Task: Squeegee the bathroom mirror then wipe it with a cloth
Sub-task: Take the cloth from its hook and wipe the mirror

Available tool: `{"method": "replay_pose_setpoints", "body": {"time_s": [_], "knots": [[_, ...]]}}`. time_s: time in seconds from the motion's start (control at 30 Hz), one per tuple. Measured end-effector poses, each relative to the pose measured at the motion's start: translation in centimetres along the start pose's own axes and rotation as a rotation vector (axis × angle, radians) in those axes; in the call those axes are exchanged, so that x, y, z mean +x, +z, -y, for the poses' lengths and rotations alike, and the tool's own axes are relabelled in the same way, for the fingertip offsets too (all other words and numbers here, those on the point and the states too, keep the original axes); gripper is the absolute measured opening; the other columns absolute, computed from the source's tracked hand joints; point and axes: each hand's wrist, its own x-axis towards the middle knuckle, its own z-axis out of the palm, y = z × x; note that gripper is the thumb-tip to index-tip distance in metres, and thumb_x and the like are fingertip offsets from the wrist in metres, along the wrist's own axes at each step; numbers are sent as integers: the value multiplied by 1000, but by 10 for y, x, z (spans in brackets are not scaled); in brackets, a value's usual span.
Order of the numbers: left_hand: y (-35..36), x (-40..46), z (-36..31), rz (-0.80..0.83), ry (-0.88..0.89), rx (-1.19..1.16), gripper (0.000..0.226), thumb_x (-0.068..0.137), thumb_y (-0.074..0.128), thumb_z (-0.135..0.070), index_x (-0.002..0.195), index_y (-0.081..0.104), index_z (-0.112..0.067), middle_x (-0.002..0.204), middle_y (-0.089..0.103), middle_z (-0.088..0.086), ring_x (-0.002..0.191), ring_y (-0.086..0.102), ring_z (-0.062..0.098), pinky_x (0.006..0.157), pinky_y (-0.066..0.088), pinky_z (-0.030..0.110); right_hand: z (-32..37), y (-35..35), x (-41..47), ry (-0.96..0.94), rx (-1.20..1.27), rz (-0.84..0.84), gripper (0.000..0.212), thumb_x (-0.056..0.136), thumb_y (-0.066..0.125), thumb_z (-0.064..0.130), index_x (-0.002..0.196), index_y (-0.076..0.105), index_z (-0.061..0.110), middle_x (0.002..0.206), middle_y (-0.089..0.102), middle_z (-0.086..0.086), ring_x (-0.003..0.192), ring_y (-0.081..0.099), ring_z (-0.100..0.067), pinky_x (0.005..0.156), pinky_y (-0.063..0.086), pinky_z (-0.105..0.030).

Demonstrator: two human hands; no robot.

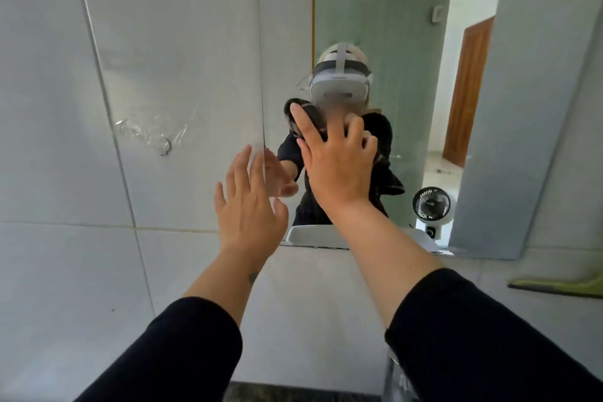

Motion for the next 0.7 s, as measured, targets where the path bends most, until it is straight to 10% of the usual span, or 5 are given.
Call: {"method": "replay_pose_setpoints", "body": {"time_s": [0.27,0.7], "knots": [[19,-35,9,105,-44,25,81,88,52,-29,151,3,-17,160,-5,0,147,4,19,118,16,48,8,12,-54,-265,-38,172,80,81,68,37,146,22,37,133,44,-22,121,42,-49,89,43,-60],[53,-79,-21,165,-53,18,85,87,52,-27,151,-2,-12,159,-13,1,147,1,21,119,8,52,-124,3,-113,203,-42,64,47,94,42,42,140,35,36,116,53,-18,89,51,-37,69,44,-46]]}}
